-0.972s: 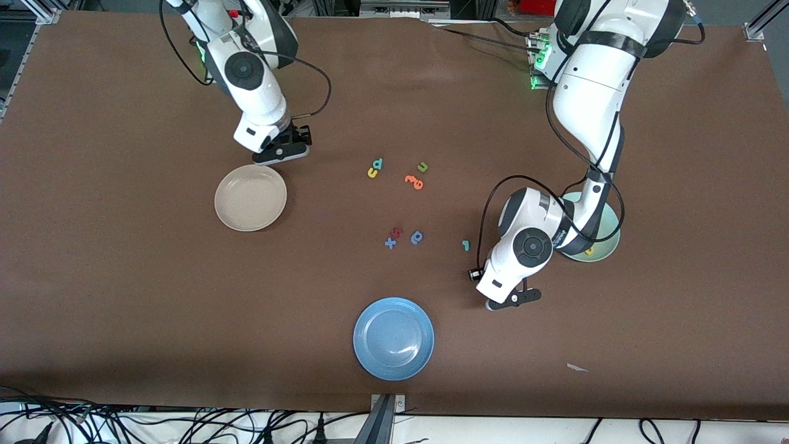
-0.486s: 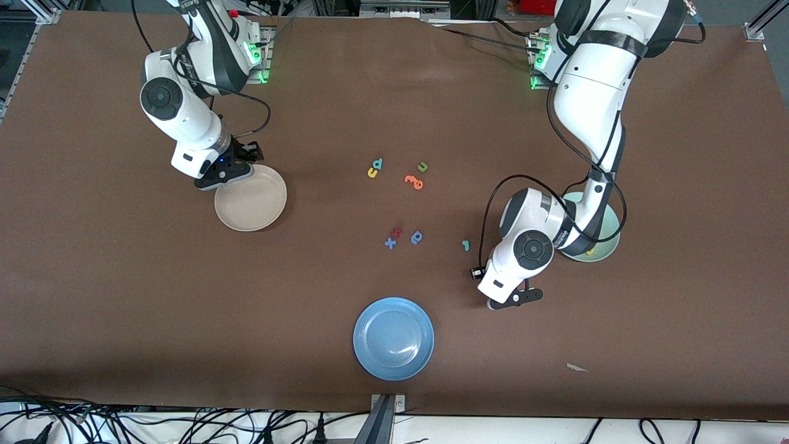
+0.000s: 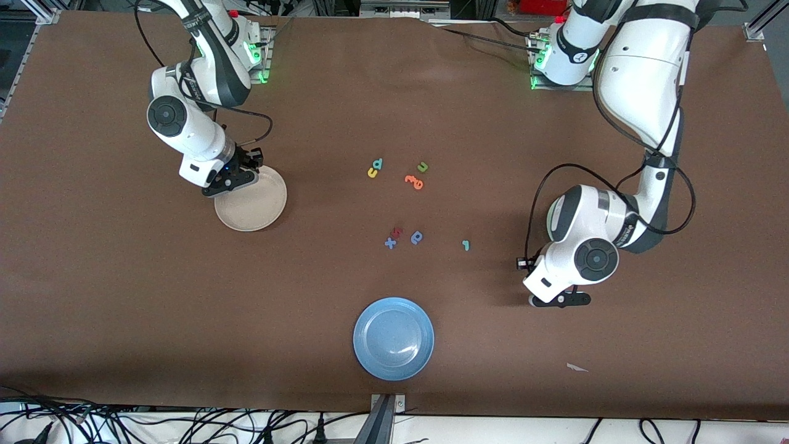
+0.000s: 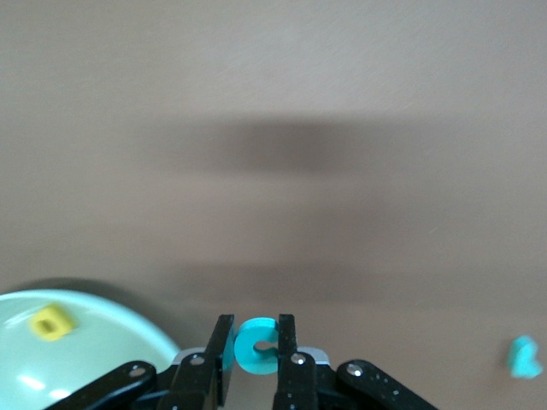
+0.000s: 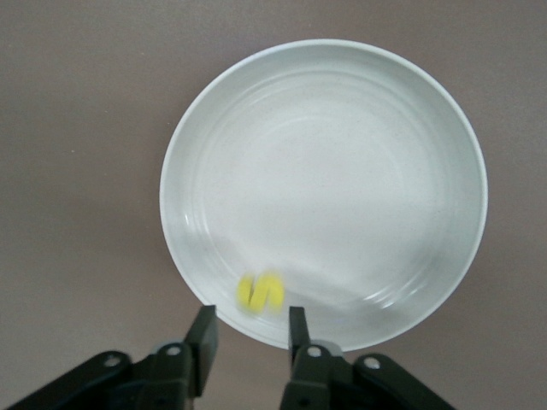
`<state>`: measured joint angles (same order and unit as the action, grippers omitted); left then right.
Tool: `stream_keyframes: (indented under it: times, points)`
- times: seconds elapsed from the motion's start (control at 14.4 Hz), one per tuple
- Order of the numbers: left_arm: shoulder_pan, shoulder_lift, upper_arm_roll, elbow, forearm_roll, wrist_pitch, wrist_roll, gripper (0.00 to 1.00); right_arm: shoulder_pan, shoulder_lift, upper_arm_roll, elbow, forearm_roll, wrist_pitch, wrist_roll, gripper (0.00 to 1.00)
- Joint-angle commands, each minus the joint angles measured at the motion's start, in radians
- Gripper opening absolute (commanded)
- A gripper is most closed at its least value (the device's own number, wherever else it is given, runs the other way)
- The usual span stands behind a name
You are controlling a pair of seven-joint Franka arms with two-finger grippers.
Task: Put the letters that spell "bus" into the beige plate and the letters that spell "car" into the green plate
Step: 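Drop the yellow s on the beige plate while the left gripper grasps, then place the c on the green plate while the right gripper returns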
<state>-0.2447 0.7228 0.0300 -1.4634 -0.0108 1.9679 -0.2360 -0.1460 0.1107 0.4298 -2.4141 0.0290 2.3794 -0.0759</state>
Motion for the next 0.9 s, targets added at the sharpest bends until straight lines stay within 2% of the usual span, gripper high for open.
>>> stream_keyframes:
  times: [0.0,0.14,0.28,0.42,0.49,0.56,0.62,0.83]
  points:
    - [0.027,-0.207,-0.007,-0.323,0.054,0.153,0.058,0.11,-0.017,0.001,0.006,0.007,0.017,0.004,-0.024,0.84]
    - [0.05,-0.304,-0.007,-0.511,0.066,0.302,0.081,0.1,-0.017,0.0,0.006,0.007,0.017,0.003,-0.022,0.84]
    - [0.082,-0.365,-0.007,-0.657,0.066,0.432,0.128,0.1,-0.014,-0.003,0.01,0.009,0.023,0.003,0.01,0.84]
    - [0.105,-0.381,-0.005,-0.728,0.077,0.518,0.161,0.12,-0.001,0.001,0.059,0.01,0.043,0.02,0.123,0.98]
    - [0.114,-0.381,-0.007,-0.735,0.113,0.52,0.165,0.19,0.008,0.003,0.093,0.01,0.061,0.052,0.178,0.99]
    - [0.119,-0.379,-0.007,-0.733,0.133,0.514,0.162,0.61,0.032,0.009,0.111,0.01,0.081,0.073,0.23,0.98]
    - [0.117,-0.375,-0.009,-0.718,0.132,0.499,0.146,1.0,0.075,0.015,0.112,0.01,0.086,0.095,0.295,0.98]
    - [0.093,-0.365,-0.031,-0.658,0.124,0.459,0.123,1.0,0.202,0.079,0.11,0.052,0.089,0.179,0.5,0.98]
